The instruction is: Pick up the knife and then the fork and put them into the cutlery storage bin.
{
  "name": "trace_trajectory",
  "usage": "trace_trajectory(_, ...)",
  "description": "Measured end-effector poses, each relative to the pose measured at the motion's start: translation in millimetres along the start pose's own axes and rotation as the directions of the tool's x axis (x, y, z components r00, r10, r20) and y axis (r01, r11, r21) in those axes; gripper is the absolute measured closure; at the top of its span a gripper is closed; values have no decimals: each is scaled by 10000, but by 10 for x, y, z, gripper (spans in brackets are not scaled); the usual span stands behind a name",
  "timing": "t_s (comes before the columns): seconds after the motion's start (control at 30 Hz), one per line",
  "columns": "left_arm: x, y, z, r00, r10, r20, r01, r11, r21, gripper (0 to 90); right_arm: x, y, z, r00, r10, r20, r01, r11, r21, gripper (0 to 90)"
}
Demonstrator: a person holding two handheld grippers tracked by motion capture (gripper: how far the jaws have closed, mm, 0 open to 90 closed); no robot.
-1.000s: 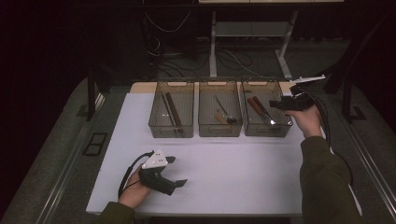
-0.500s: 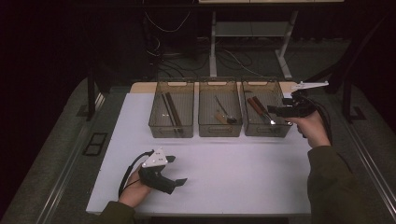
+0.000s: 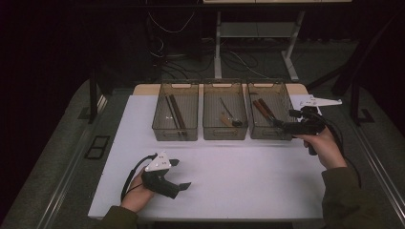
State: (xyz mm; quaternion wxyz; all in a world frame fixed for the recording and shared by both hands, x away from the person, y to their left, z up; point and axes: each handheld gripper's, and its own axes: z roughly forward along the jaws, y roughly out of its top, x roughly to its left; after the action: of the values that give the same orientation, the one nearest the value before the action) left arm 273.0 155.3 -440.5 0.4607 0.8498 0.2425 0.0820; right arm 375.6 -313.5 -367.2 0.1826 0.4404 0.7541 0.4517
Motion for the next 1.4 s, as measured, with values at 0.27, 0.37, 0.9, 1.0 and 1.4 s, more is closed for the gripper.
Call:
trace_trajectory(0.27,1,3,-7,9999,108,8,-109,9999,80,86,162,-294,-71,9997,-249,-73,249,9997,-89,153)
trace_trajectory(0.37,-2,4,-9,9999,119,15,-119,9999,83,86,211,-401,-95,9993,-356,-79,356,9994,31,153)
trace_trajectory(0.9,-8,4,-12,9999,119,8,-119,9999,81,86,455,-859,-230,9974,-610,-372,611,9981,20,152)
trace_trajectory(1.0,-7,3,-12,9999,145,13,-146,9998,95,86,510,-927,-257,9962,-704,-520,707,9975,54,153)
trace_trajectory(1.4,-8,3,-9,9999,158,-2,-158,9998,134,86,655,-1148,-316,9929,-751,-925,785,9963,337,152)
